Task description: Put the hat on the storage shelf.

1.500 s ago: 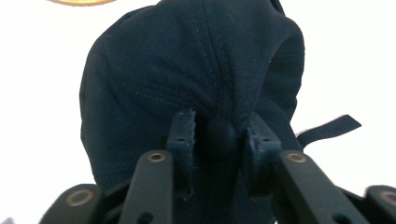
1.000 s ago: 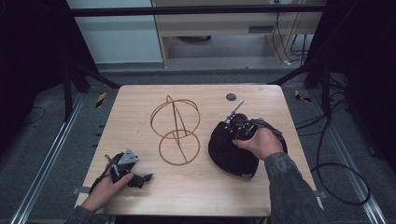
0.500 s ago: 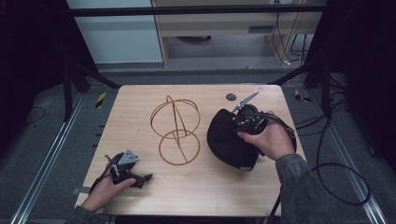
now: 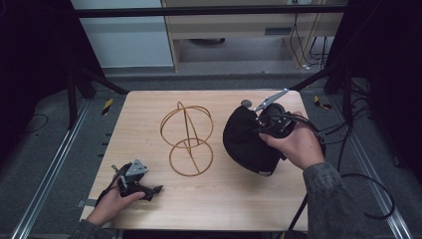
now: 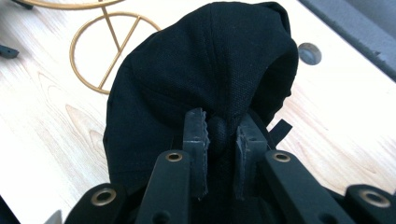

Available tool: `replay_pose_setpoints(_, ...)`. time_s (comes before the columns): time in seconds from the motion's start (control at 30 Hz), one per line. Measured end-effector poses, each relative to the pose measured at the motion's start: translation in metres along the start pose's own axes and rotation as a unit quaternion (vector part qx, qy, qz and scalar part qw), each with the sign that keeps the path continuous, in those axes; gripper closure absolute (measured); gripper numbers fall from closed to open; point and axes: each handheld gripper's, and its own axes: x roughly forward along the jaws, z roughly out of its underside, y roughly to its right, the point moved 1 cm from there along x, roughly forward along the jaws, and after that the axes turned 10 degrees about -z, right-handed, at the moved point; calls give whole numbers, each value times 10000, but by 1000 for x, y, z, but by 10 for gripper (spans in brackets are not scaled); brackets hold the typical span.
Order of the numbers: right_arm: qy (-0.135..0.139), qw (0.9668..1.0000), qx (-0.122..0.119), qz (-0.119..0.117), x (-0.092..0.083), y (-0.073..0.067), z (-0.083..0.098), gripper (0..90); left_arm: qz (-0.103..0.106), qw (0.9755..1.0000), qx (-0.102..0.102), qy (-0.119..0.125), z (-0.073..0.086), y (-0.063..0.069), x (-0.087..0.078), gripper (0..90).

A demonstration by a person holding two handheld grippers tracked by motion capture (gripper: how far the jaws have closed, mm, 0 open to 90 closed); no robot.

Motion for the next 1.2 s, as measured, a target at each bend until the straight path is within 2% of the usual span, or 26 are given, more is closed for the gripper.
replay_pose_setpoints(0.3,105,9999,17,100,-16,2,0,781,-1,10000,0,0,0,0,0,0)
replay_pose_setpoints(0.8,350,9992,-42,180,-35,0,-15,782,-1,10000,2,1,0,0,0,0)
replay_pose_setpoints(1.2,578,9977,-87,342,-62,-4,-31,782,5,10000,4,-12,0,0,0,0)
